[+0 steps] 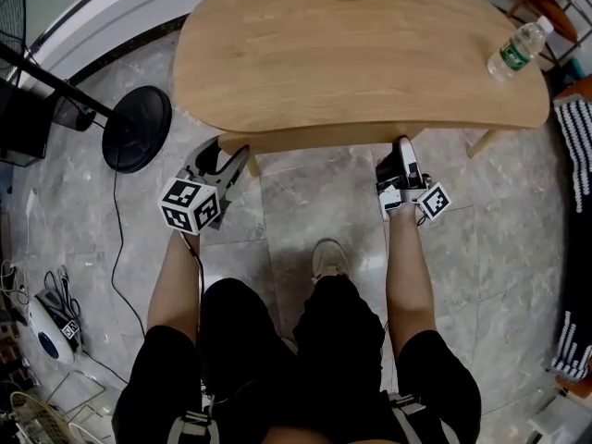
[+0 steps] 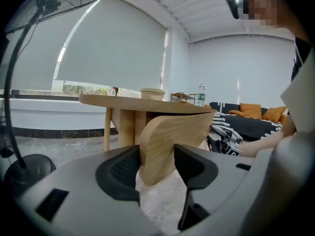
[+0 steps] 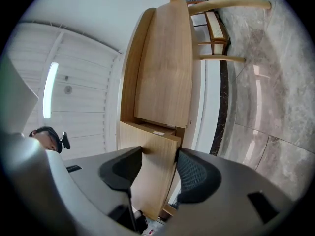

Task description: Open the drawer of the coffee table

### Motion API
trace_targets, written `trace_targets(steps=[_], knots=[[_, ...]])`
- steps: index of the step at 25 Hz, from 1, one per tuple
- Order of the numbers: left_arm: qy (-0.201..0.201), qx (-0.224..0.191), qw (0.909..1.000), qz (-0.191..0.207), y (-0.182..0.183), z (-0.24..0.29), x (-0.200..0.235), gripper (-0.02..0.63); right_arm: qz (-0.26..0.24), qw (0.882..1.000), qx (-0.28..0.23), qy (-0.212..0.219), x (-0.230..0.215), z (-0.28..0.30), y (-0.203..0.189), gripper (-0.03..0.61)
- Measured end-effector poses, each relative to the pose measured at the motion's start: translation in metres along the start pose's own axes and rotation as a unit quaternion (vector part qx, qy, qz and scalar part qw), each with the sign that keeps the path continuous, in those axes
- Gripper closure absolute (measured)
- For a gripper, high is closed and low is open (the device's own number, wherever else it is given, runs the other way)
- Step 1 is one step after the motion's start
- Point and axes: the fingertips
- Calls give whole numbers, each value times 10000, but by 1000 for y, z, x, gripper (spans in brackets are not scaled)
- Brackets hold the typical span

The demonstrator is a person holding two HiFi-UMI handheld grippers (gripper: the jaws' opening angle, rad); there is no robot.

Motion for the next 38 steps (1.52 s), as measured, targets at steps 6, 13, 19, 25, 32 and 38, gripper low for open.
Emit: trace_targets(steps=[6, 13, 19, 25, 32, 38], knots=[[-91, 16, 9999, 131, -8, -20, -16, 394, -70, 10000, -6, -43, 14, -23, -8, 339], [-123, 112, 9997, 192, -18, -42, -34, 399, -149, 9997, 82, -178, 29, -49, -18, 341], [-146, 182, 9995, 189, -25, -62, -49, 400, -124, 9995, 71, -284, 44, -71, -27, 341], [-225, 243, 9992, 242, -34, -87, -65, 403, -168, 9993, 80, -322, 62, -96, -39, 341], [-284, 219, 9989, 302, -40, -98, -76, 410, -184, 9993, 64, -312, 67, -110, -41, 341], [-312, 280, 9986, 328, -45, -98, -78, 413, -88, 9992, 7, -398, 65, -114, -43, 341]])
Point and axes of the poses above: the fingertips, and each gripper's own axes: z forward along the fingers, x to its left, y out of its top, and after that the axes turned 1 degree about x, right-handed
